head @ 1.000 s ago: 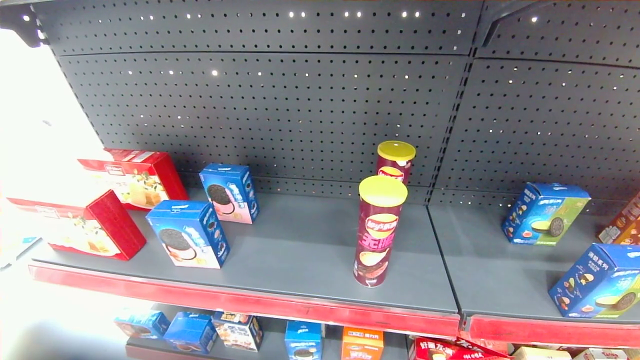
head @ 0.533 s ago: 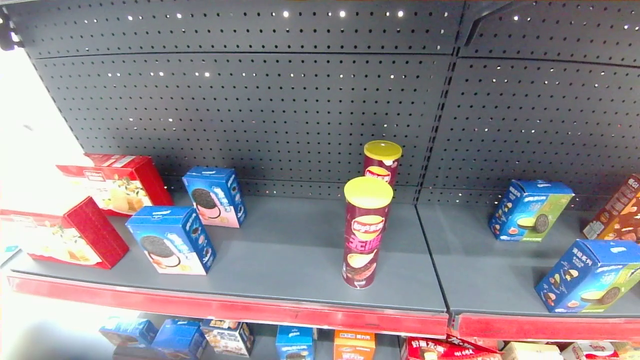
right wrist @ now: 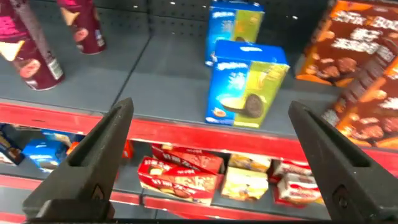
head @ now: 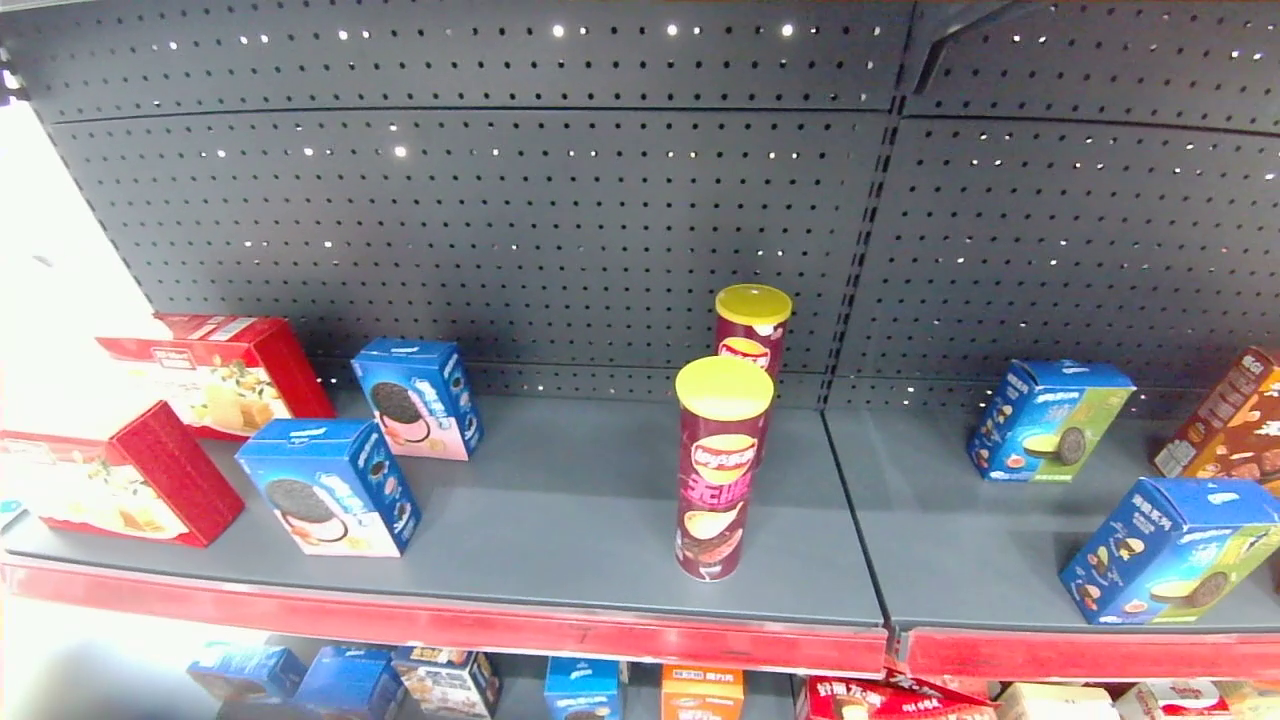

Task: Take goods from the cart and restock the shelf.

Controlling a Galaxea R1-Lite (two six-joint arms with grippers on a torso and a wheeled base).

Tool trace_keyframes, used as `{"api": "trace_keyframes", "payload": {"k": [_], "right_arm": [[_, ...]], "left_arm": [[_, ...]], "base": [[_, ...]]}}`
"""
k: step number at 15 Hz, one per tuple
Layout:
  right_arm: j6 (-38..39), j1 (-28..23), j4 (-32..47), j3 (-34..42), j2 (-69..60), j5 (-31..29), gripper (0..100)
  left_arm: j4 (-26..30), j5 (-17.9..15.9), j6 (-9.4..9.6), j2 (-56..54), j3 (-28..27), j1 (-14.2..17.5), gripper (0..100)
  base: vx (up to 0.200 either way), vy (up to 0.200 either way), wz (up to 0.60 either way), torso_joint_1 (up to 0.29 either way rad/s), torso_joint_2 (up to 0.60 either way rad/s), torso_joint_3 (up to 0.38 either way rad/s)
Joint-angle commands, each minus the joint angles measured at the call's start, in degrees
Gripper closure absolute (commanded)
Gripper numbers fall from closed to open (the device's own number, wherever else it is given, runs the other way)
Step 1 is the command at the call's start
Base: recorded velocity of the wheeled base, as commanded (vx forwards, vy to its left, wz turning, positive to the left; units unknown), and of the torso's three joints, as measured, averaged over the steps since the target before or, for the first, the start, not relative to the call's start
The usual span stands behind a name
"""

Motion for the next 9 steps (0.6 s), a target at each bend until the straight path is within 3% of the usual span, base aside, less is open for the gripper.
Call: {"api": "trace_keyframes", "payload": {"k": [1, 9], "right_arm": [[0.01, 0.27, 0.06, 0.23, 0.56, 0.04, 0], [0.54, 1.15, -2.31, 6.21, -1.73, 4.35, 0]], "left_arm": [[0.01, 0.01, -0.09, 0.09, 0.01, 0.00, 0], [0.01, 0.01, 0.00, 0.00, 0.01, 0.00, 0]], "base": [[0.000, 0.000, 0.00, 0.000, 0.00, 0.000], [0.000, 0.000, 0.00, 0.000, 0.00, 0.000]]}}
